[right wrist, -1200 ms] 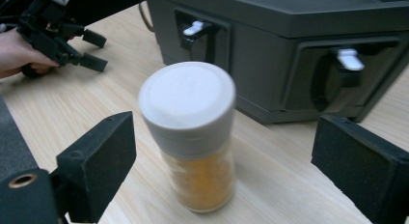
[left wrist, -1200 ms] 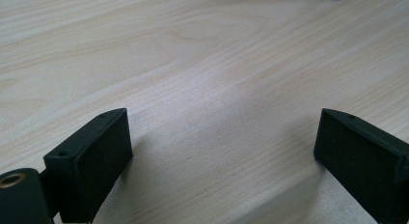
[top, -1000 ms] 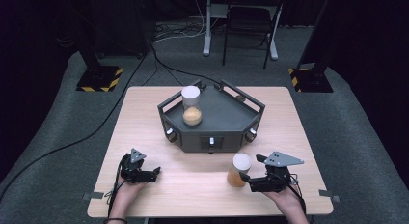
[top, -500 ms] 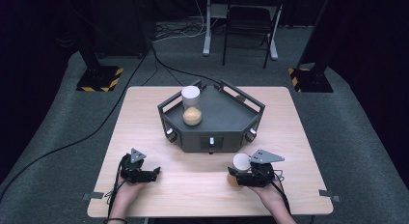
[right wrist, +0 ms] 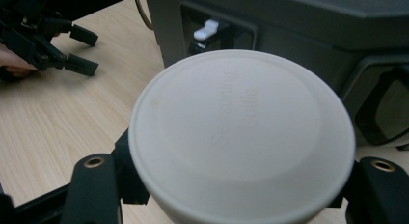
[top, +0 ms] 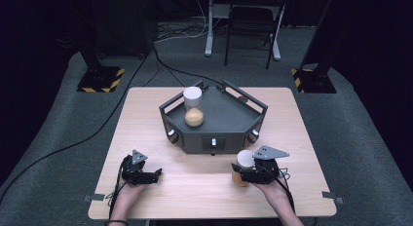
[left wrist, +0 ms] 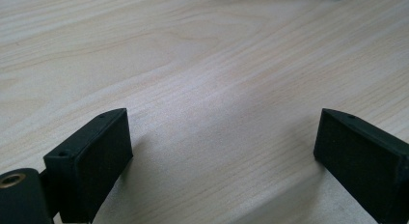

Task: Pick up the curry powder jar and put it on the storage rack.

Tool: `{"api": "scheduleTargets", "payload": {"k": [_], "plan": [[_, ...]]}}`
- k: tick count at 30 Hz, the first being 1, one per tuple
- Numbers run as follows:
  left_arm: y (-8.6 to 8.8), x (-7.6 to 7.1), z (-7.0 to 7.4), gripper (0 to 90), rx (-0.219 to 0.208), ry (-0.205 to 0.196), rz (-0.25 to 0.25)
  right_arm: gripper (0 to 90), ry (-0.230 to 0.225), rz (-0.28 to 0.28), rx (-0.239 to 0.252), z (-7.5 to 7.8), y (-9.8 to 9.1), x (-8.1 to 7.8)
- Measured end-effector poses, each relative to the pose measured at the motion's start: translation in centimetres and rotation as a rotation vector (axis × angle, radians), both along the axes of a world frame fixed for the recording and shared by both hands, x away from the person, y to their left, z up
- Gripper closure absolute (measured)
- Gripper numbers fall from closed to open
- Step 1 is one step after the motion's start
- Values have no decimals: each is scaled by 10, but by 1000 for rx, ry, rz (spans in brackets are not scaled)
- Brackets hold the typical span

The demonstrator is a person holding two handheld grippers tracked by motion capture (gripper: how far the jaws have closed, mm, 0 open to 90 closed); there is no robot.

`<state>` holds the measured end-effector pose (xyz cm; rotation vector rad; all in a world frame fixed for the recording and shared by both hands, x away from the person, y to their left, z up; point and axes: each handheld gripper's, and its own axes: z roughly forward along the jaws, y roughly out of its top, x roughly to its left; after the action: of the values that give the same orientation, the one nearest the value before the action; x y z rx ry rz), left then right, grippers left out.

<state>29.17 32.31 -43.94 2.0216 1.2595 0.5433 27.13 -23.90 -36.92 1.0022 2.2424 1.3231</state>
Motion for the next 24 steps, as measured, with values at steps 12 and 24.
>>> {"api": "scheduleTargets", "payload": {"k": [12,24], "plan": [[0,0,0,57,0,0,0,321,-19,18,10,37,-10,15],[0,0,0,57,0,0,0,321,-43,10,5,65,-12,25]]}}
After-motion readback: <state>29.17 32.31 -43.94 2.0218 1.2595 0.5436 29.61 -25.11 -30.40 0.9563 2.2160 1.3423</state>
